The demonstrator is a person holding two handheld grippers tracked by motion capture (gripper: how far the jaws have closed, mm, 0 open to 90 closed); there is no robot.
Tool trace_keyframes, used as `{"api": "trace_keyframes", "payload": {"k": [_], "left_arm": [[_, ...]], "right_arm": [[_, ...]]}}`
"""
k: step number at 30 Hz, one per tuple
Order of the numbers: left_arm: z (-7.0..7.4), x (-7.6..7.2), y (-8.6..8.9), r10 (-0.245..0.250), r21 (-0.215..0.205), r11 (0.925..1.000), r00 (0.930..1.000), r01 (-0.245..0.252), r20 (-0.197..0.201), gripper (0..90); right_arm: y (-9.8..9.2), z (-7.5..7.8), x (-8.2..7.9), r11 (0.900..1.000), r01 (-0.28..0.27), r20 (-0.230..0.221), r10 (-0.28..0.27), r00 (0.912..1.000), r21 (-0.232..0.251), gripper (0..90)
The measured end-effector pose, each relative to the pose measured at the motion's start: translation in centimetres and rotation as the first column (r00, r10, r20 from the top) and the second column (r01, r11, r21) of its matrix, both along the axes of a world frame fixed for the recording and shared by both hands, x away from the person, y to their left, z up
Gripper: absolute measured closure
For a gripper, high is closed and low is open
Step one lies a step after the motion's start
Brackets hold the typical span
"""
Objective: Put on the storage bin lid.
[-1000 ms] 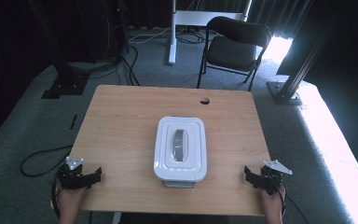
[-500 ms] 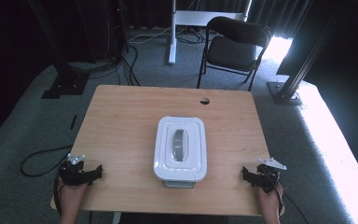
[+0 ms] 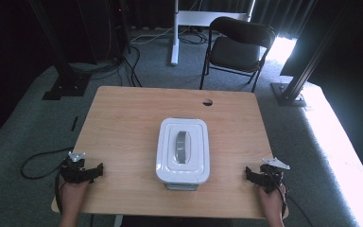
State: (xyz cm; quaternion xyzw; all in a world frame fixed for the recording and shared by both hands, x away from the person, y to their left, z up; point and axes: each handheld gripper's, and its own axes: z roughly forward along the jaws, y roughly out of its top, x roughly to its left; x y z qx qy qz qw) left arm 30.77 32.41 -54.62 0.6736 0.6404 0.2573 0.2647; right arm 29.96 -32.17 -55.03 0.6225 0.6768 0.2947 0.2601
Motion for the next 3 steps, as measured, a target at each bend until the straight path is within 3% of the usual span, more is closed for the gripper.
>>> {"api": "trace_keyframes", "payload": {"k": [3], "left_arm": [[0.0,0.0,0.0,0.0,0.0,1.0,1.0,0.0,0.0,1.0]], "right_arm": [[0.0,0.0,0.0,1.0,0.0,0.0,0.0,1.0,0.0,12.2]]}}
